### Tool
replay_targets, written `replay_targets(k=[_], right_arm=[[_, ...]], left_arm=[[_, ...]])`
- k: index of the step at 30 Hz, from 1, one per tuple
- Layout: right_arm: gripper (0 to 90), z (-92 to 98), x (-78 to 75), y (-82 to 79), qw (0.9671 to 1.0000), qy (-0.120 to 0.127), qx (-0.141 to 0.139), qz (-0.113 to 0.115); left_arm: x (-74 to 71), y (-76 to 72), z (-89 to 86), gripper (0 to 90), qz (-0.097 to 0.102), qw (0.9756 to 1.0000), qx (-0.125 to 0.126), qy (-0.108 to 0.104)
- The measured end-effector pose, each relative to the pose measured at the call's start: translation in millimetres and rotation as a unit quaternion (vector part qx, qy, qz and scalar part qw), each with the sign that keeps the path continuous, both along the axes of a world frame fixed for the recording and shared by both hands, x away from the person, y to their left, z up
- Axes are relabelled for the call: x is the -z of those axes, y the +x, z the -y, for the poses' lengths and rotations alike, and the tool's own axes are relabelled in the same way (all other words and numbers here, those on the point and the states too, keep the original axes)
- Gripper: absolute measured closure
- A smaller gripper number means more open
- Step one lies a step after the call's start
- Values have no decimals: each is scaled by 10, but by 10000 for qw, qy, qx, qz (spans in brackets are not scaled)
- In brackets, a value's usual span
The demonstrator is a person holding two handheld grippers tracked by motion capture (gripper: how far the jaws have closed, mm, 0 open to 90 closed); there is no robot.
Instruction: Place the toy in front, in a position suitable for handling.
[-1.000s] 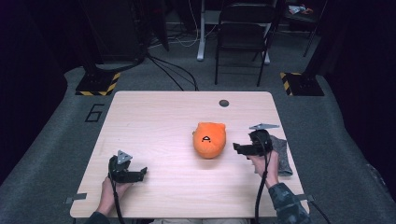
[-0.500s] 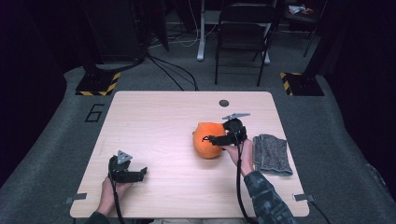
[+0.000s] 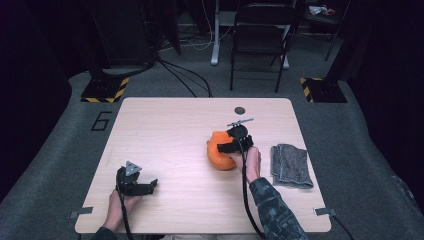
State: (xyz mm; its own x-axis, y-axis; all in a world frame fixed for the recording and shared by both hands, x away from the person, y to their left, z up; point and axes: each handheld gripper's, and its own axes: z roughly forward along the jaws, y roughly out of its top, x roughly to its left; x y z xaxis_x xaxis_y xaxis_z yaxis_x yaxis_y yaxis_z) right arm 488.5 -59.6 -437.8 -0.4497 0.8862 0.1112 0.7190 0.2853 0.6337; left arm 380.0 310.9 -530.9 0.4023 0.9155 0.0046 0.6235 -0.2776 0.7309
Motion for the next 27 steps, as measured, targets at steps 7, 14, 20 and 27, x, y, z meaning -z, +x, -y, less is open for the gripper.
replay_targets(k=[7,14,20,27], right_arm=[[564,123,131,-6,9999,30,-120,-62],[665,233,137,9,9990,321,-301,42],[679,231,52,2,9967,383,-646,320],[678,278,-92,-29,9886,572,-1290,528]], left_arm=[[0,0,-1,56,0,10000,8,4],[0,0,1,56,-1,10000,-3,-2],[0,0,0,56,1,10000,-3,-1],[0,0,0,56,0,10000,-3,-2]])
